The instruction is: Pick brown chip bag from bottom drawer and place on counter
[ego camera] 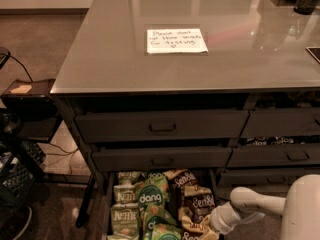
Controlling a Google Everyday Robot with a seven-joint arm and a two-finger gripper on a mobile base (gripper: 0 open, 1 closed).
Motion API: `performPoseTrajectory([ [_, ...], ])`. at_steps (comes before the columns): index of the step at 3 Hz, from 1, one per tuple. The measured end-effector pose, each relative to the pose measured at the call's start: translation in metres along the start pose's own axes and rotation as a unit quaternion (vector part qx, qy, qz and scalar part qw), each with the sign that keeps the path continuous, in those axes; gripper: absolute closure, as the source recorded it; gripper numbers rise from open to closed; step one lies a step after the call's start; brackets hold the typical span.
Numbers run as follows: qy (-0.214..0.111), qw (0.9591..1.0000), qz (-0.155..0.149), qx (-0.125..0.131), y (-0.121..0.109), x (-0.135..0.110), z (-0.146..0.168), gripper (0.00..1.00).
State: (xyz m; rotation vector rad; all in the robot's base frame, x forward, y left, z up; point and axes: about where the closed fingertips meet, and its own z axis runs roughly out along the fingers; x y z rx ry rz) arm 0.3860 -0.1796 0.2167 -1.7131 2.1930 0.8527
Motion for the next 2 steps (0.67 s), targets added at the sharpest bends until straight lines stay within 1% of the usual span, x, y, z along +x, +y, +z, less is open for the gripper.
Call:
performPoseTrajectory([
  [1,0.006,1.0000,0.001,-0.004,0.003,-0.007,-0.004,0.89],
  [2,0.024,0.9997,-0.002,-0.010,0.009,-0.028,-0.023,1.00],
])
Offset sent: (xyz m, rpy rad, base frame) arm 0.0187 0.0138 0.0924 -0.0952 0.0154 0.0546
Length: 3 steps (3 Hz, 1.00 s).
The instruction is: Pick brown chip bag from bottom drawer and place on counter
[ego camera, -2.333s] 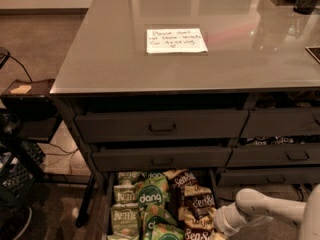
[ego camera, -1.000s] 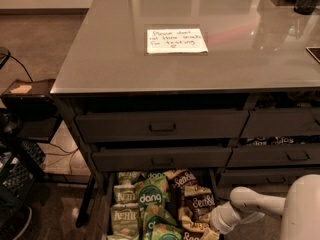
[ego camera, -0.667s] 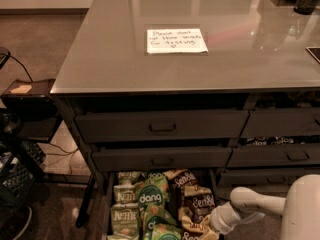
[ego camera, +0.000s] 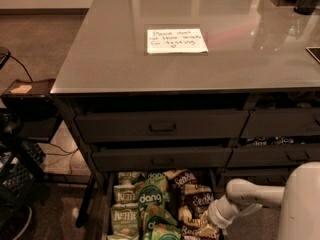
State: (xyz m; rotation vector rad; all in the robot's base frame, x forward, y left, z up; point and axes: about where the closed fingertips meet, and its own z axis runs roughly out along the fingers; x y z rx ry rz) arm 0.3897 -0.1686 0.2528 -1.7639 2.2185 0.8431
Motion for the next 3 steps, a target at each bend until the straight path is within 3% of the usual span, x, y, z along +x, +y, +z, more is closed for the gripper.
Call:
performPoseTrajectory([
  [3,0.086,0.9948,-0.024,0.049,0.046,-0.104,-0.142,1.00],
])
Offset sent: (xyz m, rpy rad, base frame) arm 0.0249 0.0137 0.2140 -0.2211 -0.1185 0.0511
